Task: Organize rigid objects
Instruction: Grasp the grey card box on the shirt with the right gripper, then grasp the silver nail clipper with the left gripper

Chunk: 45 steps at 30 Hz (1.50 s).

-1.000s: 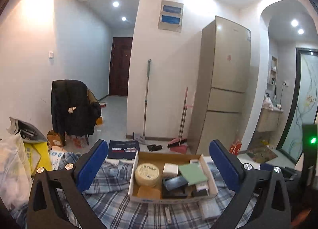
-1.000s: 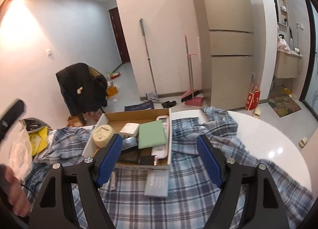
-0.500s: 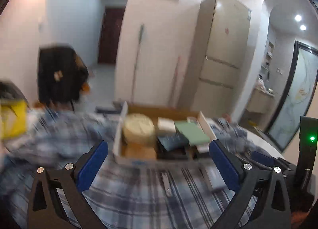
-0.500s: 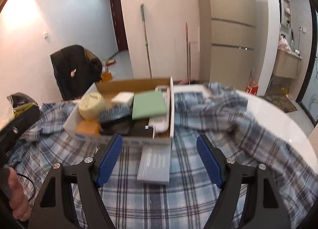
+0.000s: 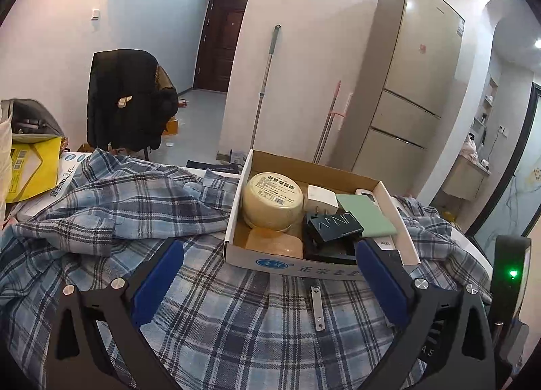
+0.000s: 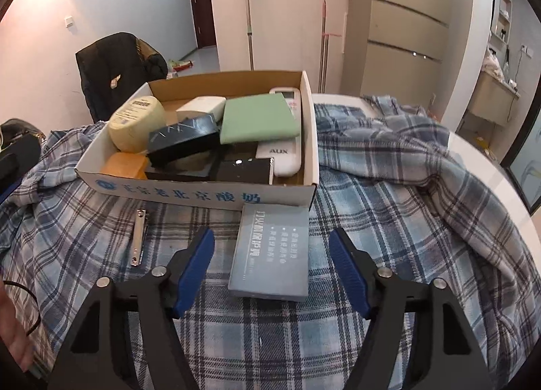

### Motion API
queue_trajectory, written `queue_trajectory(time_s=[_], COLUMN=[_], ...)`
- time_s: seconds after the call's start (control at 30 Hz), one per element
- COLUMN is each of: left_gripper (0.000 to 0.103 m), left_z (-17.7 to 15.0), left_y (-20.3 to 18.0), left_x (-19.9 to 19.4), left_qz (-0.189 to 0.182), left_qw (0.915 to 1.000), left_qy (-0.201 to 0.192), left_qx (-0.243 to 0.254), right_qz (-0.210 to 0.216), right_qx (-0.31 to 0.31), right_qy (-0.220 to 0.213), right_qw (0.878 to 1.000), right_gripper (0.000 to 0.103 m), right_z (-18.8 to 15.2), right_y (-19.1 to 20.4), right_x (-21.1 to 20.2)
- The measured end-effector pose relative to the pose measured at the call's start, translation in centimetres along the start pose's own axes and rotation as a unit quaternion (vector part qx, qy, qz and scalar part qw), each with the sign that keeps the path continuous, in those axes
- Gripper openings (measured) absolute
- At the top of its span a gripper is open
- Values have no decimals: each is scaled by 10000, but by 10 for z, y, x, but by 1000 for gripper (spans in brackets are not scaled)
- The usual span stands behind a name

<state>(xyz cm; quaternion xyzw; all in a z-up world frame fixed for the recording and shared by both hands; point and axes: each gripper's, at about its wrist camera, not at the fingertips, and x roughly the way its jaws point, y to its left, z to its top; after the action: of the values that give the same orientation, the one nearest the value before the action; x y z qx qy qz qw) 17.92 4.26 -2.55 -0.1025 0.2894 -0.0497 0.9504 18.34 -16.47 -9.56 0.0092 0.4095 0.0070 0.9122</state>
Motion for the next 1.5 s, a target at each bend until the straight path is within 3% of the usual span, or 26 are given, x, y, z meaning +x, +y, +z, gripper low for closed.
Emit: queue_trajectory(time_s=[0.2,0.27,0.53,0.6,0.7,0.77,0.83,0.9,0.93,1.0,1.13,1.33,1.5], left_gripper=[103,103,100,89,85,72,50,29,25,23,23,24,24], left_z=[-1,-1,-1,-2,-8,-12,-17,-20,-22,-24,-21,-19,-19], left_y=[-1,-1,-2,-3,-13,-24,-35,-44,-49,-53,-62,-61,-66], left_x=[1,1,2,6,11,14,18,29,37,44,55,76,84], left_qz=[-170,-306,-116,-99,-104,-139,-130,117,213,-21,-133,130,103], left_qw=[9998,9995,9999,9996,9988,9974,9949,9905,9861,9838,9792,9750,9735], left_qy=[55,94,102,249,384,451,621,973,1298,1533,1834,2103,2153], left_qx=[-12,-36,-12,23,278,553,790,960,1015,933,861,711,769], right_qz=[38,13,159,195,94,-34,70,27,-64,-179,-70,100,106], right_qx=[34,-46,-29,-125,-231,-150,-90,-70,-79,-40,55,174,322], right_qy=[113,205,-152,-285,-540,-663,-574,-600,-643,-712,-625,-463,-490], right_qw=[9999,9998,9998,9993,9982,9977,9983,9982,9979,9973,9980,9987,9982], right_gripper=[59,47,46,46,46,46,46,46,46,46,46,46,46], right_z=[-2,-4,-1,-1,-6,-7,-5,-4,-4,-4,-5,-5,-5], right_y=[-2,1,-8,-11,-17,-22,-27,-30,-31,-35,-41,-46,-52], right_x=[6,12,-25,-38,-48,-45,-38,-37,-38,-40,-38,-31,-32])
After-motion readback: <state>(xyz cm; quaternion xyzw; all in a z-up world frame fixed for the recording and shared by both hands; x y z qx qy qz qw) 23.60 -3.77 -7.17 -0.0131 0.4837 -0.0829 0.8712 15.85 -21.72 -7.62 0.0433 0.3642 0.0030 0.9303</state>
